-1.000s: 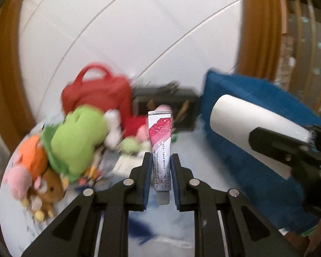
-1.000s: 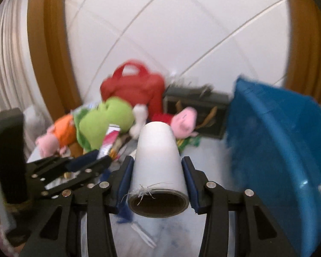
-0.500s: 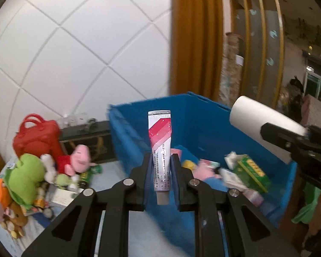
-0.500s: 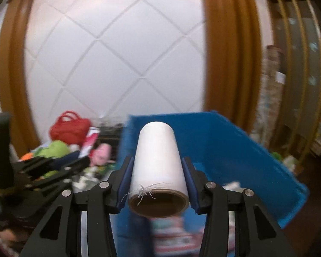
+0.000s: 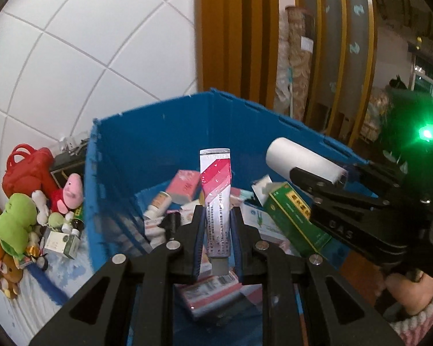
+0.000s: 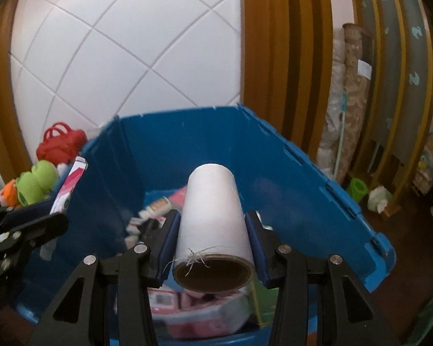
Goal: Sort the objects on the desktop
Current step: 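Carry the tube and white roll over the blue crate with both tools, then open both tools to drop the tube and roll into the crate, then move both tools back over the plush toys on the table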
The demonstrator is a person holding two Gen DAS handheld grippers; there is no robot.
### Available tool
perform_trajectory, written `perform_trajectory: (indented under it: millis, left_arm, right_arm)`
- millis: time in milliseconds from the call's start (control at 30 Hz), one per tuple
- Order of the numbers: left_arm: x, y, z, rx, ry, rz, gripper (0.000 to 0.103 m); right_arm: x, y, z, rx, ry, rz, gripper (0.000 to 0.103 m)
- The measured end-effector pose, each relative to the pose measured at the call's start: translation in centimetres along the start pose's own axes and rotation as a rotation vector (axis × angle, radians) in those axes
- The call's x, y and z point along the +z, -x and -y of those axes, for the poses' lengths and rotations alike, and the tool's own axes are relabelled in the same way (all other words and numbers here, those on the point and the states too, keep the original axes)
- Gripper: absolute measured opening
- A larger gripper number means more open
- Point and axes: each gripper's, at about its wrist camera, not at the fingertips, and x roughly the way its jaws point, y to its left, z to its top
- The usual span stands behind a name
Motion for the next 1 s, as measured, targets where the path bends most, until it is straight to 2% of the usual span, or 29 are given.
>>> perform_trajectory:
  millis: [167, 367, 433, 500, 533, 600, 667, 767, 1000]
  left_arm:
    - [-0.1, -2.1, 1.1, 0.023, 0.015, -0.06, 0.017]
    - [-0.3, -3.0, 1.5, 0.062, 0.012, -0.089, 0.019]
    - [-0.2, -3.2, 1.6, 0.073, 0.01, -0.094, 0.032]
    - [-0.3, -3.1, 1.7, 0.085, 0.008, -0.086, 0.063]
    - [-0.3, -2.9, 1.8, 0.089, 0.006, -0.075, 0.067]
    - [-0.2, -2.6, 1.9, 0.092, 0.002, -0.064, 0.071]
    - [-0.2, -2.3, 2.0, 0.092, -0.002, -0.054, 0.071]
    - [-0.3, -1.6, 1.8, 0.087, 0.004, -0.037, 0.071]
    - [-0.3, 1.5, 0.3, 0.088, 0.012, 0.053, 0.071]
  right_arm:
    - [-0.4, -1.4, 1.3, -0.025, 0.014, -0.023, 0.045]
    - [-0.7, -3.4, 2.8, -0.064, 0.032, -0.066, 0.045]
    - [-0.8, -3.5, 2.9, -0.066, 0.032, -0.072, 0.045]
    - [-0.9, -3.6, 3.2, -0.075, 0.034, -0.076, 0.045]
    - [-0.9, -3.5, 3.4, -0.077, 0.034, -0.07, 0.046]
    - [-0.8, -3.1, 3.6, -0.087, 0.032, -0.054, 0.058]
    - [-0.6, -2.6, 3.9, -0.093, 0.027, -0.043, 0.088]
    - [-0.5, -1.6, 4.0, -0.111, 0.026, -0.021, 0.101]
    - [0.1, 1.0, 3.4, -0.095, 0.02, 0.025, 0.103]
